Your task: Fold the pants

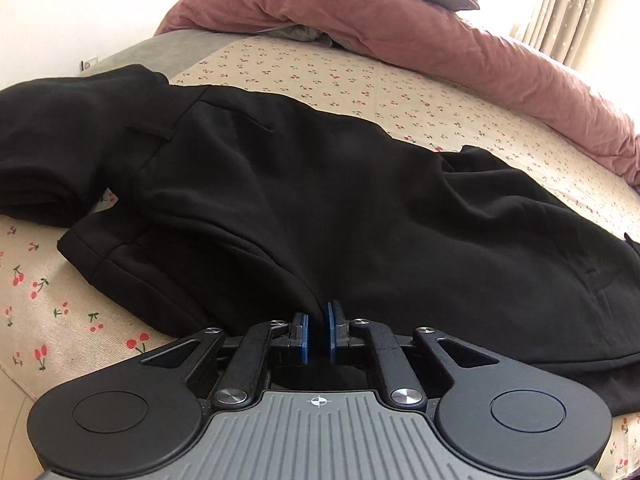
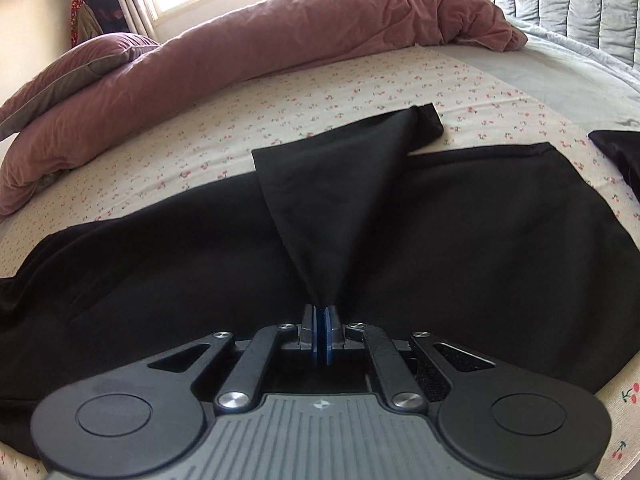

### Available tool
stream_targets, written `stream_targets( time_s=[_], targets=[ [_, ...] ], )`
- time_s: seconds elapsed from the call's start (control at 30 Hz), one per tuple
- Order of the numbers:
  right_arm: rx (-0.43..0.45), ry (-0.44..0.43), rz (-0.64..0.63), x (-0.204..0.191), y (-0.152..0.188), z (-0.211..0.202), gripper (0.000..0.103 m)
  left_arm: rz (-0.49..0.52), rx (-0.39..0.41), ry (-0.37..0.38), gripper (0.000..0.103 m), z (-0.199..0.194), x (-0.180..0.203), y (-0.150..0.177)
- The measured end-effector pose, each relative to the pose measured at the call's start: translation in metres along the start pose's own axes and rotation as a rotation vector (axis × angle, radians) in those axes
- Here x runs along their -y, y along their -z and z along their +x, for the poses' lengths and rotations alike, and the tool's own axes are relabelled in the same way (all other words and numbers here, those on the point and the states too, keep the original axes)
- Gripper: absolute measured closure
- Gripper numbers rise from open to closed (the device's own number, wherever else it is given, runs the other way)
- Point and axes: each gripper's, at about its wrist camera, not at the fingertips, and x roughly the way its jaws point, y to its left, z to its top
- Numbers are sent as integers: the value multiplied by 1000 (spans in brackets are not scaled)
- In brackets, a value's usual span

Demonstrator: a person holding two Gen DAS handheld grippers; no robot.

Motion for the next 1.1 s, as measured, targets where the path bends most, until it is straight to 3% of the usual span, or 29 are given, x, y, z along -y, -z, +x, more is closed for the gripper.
stream_targets(
  time_s=[0.07, 0.17, 0.2, 0.23, 0.37, 0.43, 0.63, 0.8, 0.97, 1.1],
  targets=[
    [-8, -5, 0, -1, -2, -4, 98, 26, 26, -30, 90, -6, 8, 3],
    [-5, -12, -1, 0, -5, -13, 76, 83, 64, -55, 76, -18, 25, 7],
    [8, -11, -8, 0, -6, -17, 64, 104, 78, -52, 66, -23, 31, 8],
    [28, -10, -14, 2, -8, -21, 60, 131, 94, -44, 54, -29, 40, 7],
    [69, -19, -7, 8, -17, -34, 53, 231, 154, 21, 37, -47, 74, 9],
    [95, -30, 5, 11, -25, -41, 36, 277, 174, 88, 27, -54, 101, 12],
    [155, -34, 11, 22, -49, -51, 27, 430, 181, 346, 18, -47, 182, 15],
    [159, -14, -11, 25, -63, -37, 25, 543, 148, 513, 17, -23, 242, 26],
    [136, -52, -87, 11, -63, 2, 25, 626, 98, 713, 17, 7, 276, 48],
    [116, -55, -207, -19, -66, 37, 33, 712, 76, 791, 20, 16, 290, 65]
  ],
)
